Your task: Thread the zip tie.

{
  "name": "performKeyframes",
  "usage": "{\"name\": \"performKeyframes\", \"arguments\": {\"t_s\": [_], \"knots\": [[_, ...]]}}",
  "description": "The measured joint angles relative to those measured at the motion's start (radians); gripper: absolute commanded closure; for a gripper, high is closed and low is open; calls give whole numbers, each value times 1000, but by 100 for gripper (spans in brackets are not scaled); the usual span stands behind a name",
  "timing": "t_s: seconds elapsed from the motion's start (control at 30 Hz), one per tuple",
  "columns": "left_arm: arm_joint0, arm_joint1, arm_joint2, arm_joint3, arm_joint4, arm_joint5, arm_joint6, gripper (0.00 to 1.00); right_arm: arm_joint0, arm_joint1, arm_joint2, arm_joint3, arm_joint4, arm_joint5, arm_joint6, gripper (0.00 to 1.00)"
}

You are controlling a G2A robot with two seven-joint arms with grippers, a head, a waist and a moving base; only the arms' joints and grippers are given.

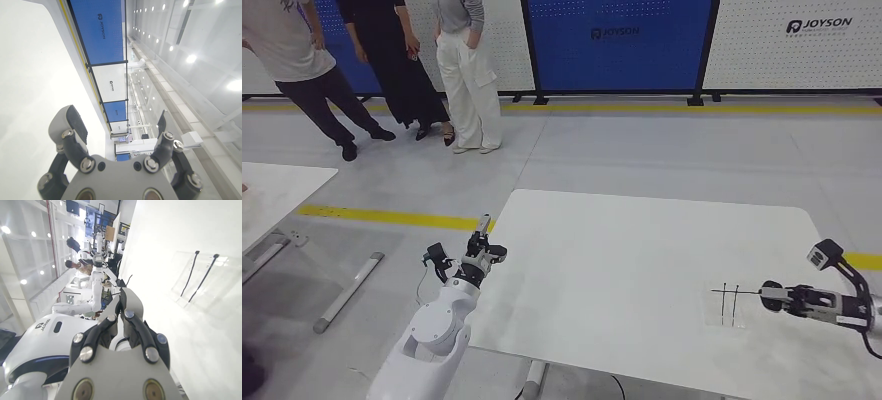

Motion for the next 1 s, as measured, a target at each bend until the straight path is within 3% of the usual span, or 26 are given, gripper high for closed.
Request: {"name": "performKeyframes", "arguments": {"t_s": [0.2,0.5,0.57,1.0], "knots": [[0,0,0,0,0,0,0,0,-2,-1,-2,-4,-5,1,-5,100],[0,0,0,0,0,0,0,0,-73,-28,1,-272,65,2,-120,100],[0,0,0,0,0,0,0,0,-63,-40,-23,-316,44,30,-169,100],[-1,-1,10,-16,3,-5,-18,0,-56,-44,-32,-323,29,46,-192,100]]}}
